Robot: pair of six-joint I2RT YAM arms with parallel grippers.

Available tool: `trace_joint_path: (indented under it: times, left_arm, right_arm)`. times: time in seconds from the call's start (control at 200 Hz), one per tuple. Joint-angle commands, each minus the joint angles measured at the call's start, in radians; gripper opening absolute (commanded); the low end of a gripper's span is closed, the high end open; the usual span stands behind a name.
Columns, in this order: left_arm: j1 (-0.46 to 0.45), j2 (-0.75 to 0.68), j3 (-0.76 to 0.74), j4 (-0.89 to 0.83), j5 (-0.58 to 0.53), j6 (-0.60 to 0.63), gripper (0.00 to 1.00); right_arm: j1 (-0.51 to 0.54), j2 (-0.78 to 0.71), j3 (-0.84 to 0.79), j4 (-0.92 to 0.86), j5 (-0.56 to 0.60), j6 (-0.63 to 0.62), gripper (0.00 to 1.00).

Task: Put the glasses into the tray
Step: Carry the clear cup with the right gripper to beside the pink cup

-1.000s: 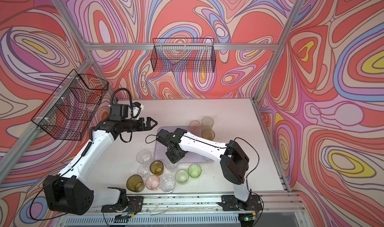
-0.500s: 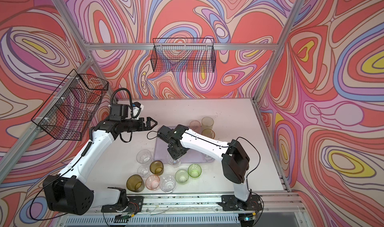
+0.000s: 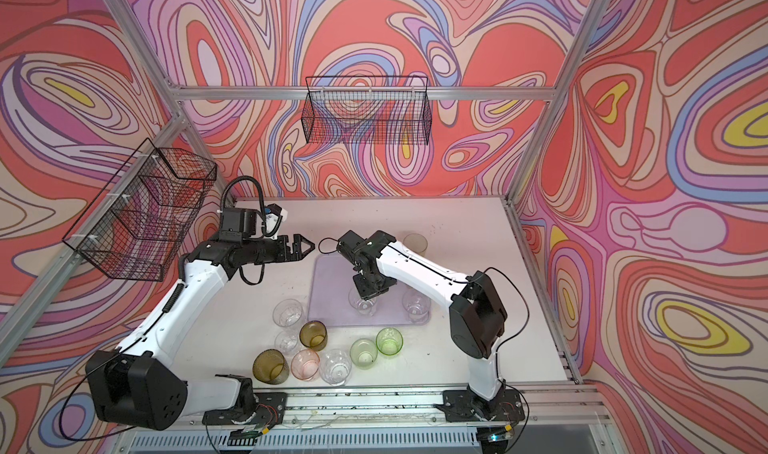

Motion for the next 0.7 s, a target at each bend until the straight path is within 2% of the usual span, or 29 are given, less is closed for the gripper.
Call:
trace_joint_path:
  times: [0.0, 0.696]
  left_arm:
    - [0.004, 0.007, -0.001, -0.001, 0.013, 0.001, 1.00]
    - [0.005, 0.009, -0.001, -0.002, 0.013, 0.001, 1.00]
  right_arm:
    - [-0.033, -0.041, 0.027, -0.008, 0.008, 0.018, 0.00]
    - [-0.212, 0.027, 0.048, 0.045, -0.004, -0.008, 0.00]
